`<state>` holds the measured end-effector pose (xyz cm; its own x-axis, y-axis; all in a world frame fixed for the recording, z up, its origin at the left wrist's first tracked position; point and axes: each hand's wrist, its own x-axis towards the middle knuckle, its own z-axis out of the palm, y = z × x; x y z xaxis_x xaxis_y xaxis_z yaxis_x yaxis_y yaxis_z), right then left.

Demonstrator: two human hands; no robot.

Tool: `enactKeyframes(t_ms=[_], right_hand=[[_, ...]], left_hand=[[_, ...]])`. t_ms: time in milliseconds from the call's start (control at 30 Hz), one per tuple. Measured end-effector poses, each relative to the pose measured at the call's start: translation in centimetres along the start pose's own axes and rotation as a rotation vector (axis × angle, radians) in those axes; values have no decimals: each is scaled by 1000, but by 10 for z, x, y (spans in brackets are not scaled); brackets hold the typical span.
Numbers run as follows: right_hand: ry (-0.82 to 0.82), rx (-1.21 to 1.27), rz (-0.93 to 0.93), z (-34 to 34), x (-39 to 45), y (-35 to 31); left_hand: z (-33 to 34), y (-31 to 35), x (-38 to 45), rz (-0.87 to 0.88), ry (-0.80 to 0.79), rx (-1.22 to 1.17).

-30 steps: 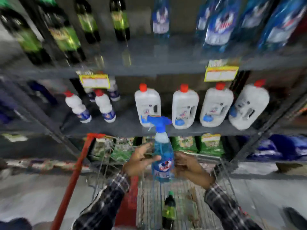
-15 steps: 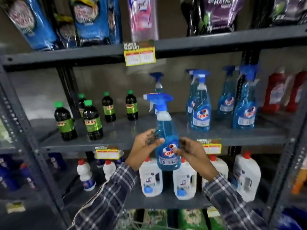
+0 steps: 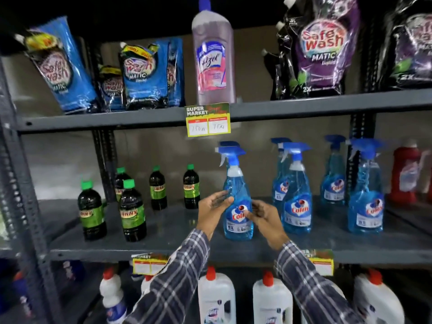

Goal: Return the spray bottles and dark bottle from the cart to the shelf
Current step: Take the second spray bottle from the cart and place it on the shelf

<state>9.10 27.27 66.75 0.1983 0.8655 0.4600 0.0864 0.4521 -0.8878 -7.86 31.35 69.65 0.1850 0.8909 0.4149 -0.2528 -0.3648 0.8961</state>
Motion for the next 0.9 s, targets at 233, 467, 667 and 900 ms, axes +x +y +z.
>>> enactKeyframes(t_ms=[233,467,667,900], right_hand=[[-10,-40,-39,0,17,14],[25,-61,-58,4,21,21],[17,-13,-43,5,15,23],[0,-43,-22,3,9,19]], left_hand=[[-13,-26,18,-3,-96,10],[-28,-44,21,-76,-173,85],[-29,-53,16,-130,-169,88],[-27,-50,9,-128,-157,143]])
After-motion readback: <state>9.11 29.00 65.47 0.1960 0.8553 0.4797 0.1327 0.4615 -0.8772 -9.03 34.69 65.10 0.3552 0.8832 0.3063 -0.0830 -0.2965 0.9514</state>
